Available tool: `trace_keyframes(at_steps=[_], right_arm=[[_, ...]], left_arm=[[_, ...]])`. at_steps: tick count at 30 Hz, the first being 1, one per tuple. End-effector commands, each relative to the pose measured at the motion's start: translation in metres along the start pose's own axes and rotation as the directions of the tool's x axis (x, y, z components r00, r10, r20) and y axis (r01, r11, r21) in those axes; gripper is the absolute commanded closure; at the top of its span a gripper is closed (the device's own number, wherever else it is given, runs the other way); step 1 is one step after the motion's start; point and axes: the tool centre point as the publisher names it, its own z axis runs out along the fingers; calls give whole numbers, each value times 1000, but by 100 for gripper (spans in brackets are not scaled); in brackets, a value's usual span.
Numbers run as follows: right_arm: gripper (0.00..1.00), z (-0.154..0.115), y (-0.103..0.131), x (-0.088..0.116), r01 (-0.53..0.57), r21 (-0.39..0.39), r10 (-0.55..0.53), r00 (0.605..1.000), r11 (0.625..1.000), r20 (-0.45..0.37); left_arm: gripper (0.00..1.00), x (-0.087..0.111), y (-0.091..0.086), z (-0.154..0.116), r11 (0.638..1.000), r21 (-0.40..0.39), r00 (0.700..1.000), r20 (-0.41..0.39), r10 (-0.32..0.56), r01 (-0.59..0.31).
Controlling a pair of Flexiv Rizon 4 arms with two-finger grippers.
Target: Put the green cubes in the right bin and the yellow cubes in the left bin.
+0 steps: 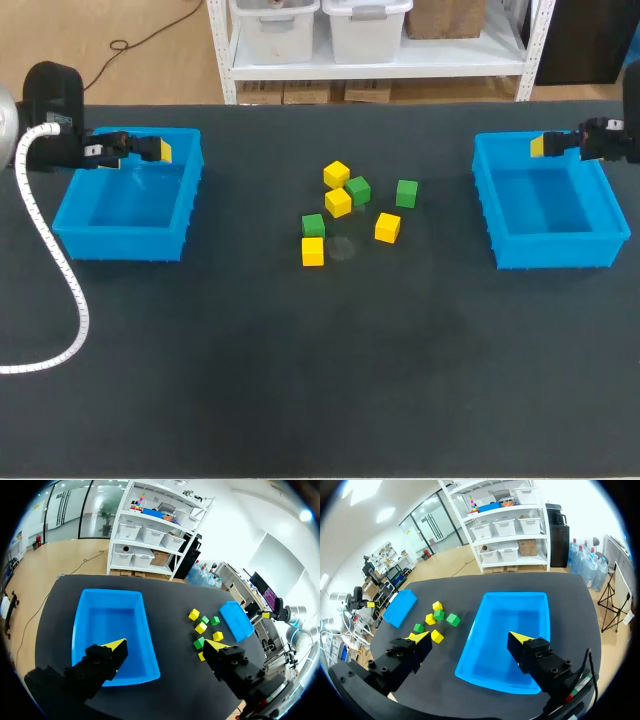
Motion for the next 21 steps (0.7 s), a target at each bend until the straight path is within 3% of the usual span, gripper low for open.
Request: trace_keyframes(at_steps=[1,15,21], right_arm=[[0,1,-1,0,1,-3,-1,1000,1000,-1],[0,1,-1,0,1,-3,-1,1000,1000,-1],[0,25,2,-43,122,-43,-125,988,992,-90]], left_arm=[[0,1,2,0,1000,11,1000,7,2,-2],[0,1,2,0,1000,11,1000,7,2,-2],[0,1,2,0,1000,11,1000,7,2,-2]])
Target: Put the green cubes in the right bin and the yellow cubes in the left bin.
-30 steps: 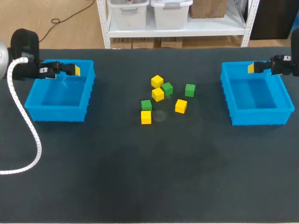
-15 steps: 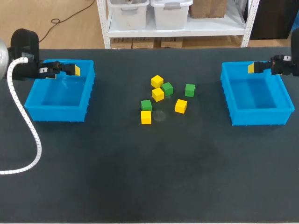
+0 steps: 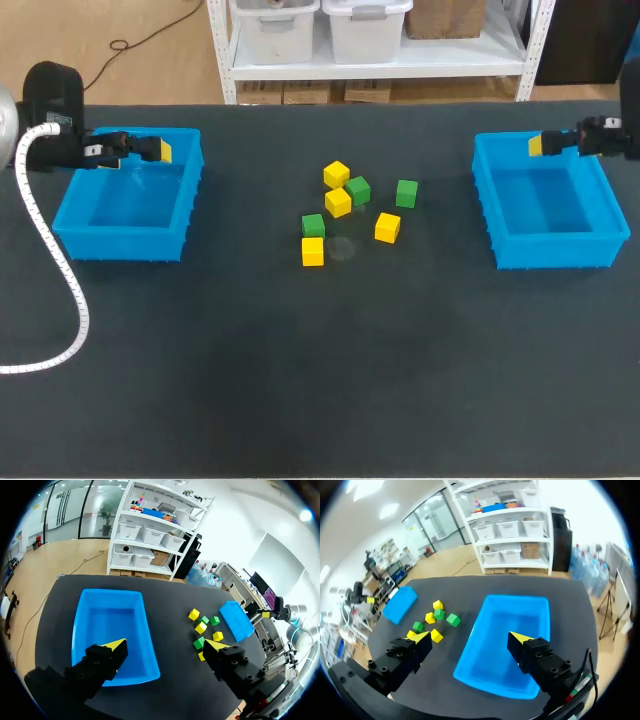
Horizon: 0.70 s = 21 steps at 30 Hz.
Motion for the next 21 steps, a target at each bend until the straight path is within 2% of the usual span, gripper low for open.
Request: trace_keyframes(at_steps=[1,7,13,17,21], right_arm=[[0,26,-6,-40,60,-60,-66,994,996,-87],[0,60,-2,-81,225,-100,-241,948,969,-207],[0,97,-6,-109,325,-164,-362,872,931,-329],[0,121,2,-122,398,-212,-451,792,893,-413],[0,144,20,-127,456,-274,-532,705,847,-470]], left_arm=[[0,1,3,0,1000,11,1000,7,2,-2],[0,1,3,0,1000,11,1000,7,2,-2],[0,1,3,0,1000,11,1000,7,2,-2],[0,1,3,0,1000,11,1000,7,2,-2],[0,1,3,0,1000,11,1000,7,2,-2]])
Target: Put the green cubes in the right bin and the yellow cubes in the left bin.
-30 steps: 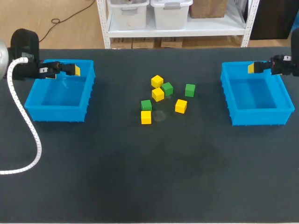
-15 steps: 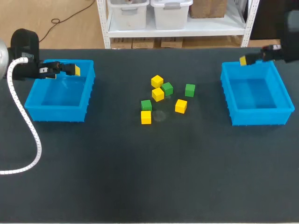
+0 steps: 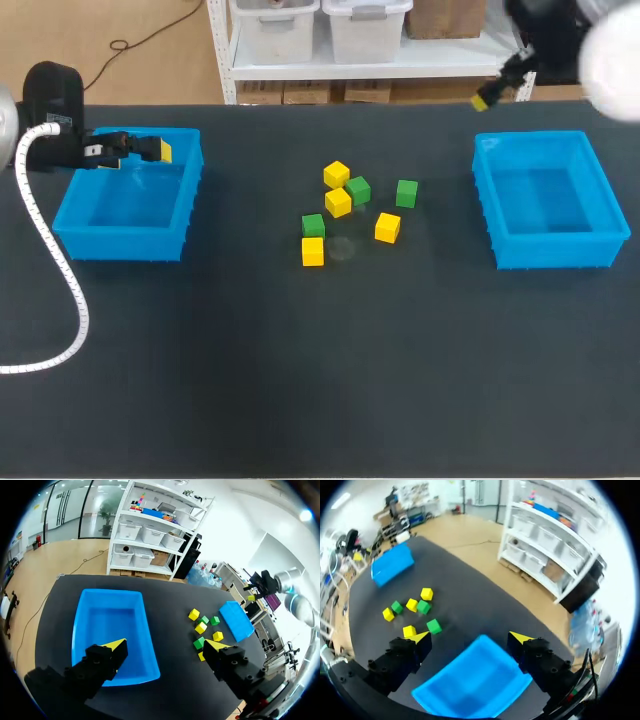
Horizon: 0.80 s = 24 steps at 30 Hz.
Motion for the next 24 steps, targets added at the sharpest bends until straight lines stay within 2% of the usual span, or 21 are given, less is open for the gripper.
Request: trace_keyframes(at_steps=[1,5,10,16,24], right_arm=[[0,43,4,-60,63,-222,-113,969,973,-219],[0,63,27,-65,132,-269,-208,937,954,-280],[0,88,53,-55,182,-314,-288,897,932,-334],[0,105,63,-41,173,-332,-296,880,928,-370],[0,108,77,-22,164,-338,-302,860,927,-410]], left_arm=[[0,1,2,0,1000,11,1000,7,2,-2],[0,1,2,0,1000,11,1000,7,2,-2],[0,1,2,0,1000,11,1000,7,2,-2],[0,1,2,0,1000,11,1000,7,2,-2],[0,1,2,0,1000,11,1000,7,2,-2]])
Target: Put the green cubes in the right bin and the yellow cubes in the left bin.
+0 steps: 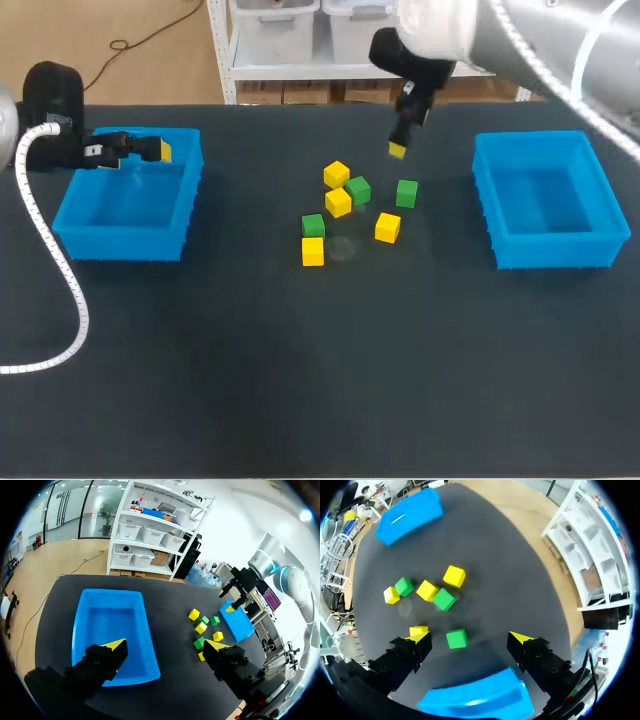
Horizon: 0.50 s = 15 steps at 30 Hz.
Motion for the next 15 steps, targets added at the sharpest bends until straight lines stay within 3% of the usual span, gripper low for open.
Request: trace_keyframes(at_steps=[1,15], right_arm=[[0,4,3,2,4,-97,-8,999,995,-39],[0,46,20,23,3,-67,-12,989,998,-146]], left_arm=[[0,1,2,0,1000,11,1000,7,2,-2],[0,1,2,0,1000,11,1000,7,2,-2]])
